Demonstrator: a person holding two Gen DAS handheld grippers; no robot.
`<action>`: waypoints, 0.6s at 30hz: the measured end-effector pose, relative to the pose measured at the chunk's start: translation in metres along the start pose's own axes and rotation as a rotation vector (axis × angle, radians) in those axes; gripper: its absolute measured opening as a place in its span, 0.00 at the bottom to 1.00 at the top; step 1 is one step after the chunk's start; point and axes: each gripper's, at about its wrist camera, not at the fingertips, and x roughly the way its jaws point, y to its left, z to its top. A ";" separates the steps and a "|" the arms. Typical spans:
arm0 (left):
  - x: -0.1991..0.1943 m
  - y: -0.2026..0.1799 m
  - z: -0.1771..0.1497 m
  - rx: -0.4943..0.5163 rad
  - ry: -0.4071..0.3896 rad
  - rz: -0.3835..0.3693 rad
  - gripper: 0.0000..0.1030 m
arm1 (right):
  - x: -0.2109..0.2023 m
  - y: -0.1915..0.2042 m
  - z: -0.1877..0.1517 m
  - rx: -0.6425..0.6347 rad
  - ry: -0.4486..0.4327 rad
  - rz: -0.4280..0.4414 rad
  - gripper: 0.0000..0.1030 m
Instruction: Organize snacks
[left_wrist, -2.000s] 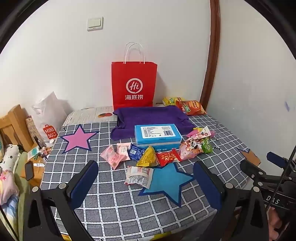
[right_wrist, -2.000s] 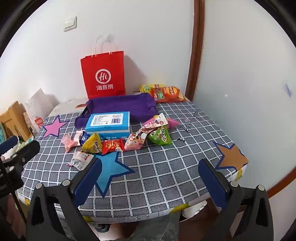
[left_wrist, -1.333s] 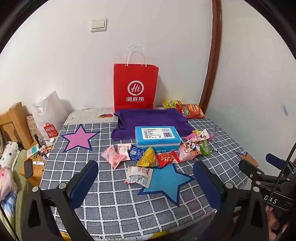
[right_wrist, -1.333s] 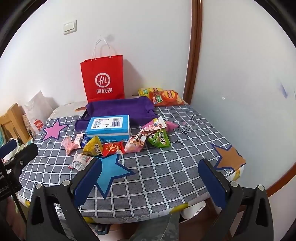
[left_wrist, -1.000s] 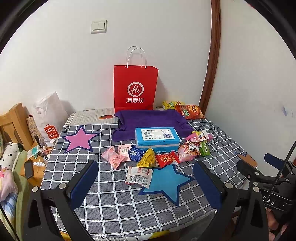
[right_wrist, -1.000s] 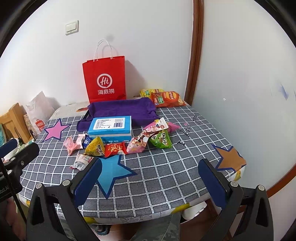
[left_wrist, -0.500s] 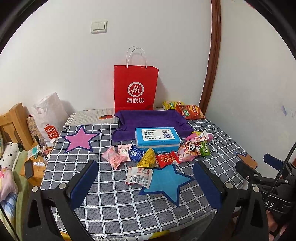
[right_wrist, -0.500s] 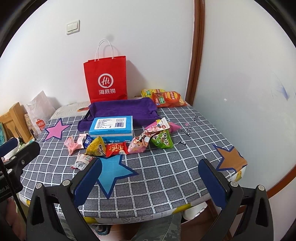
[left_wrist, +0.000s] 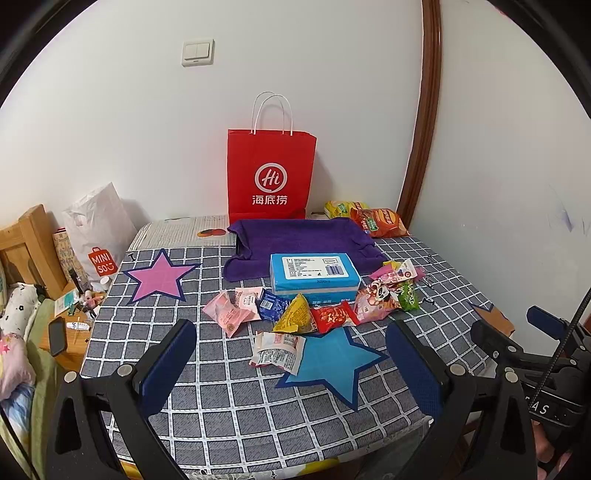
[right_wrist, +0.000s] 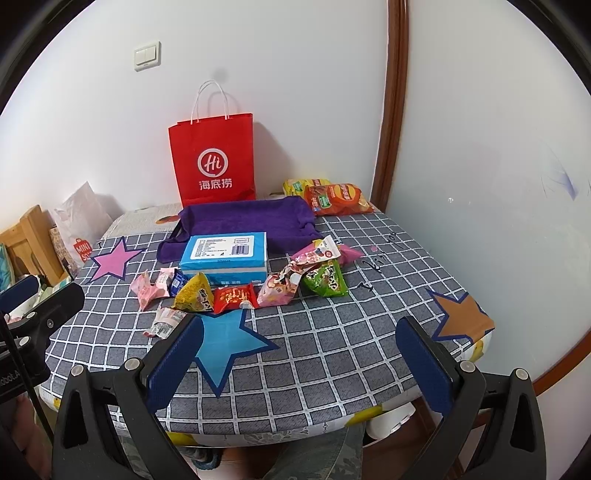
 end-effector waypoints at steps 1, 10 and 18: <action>0.000 0.000 0.000 0.000 0.000 0.000 1.00 | 0.000 0.000 0.000 0.000 -0.001 0.000 0.99; 0.000 -0.001 -0.001 -0.001 0.000 0.000 1.00 | -0.002 0.000 0.000 0.001 -0.006 0.004 0.99; 0.000 -0.001 -0.001 -0.001 0.000 0.000 1.00 | -0.003 -0.001 0.001 0.002 -0.007 0.004 0.99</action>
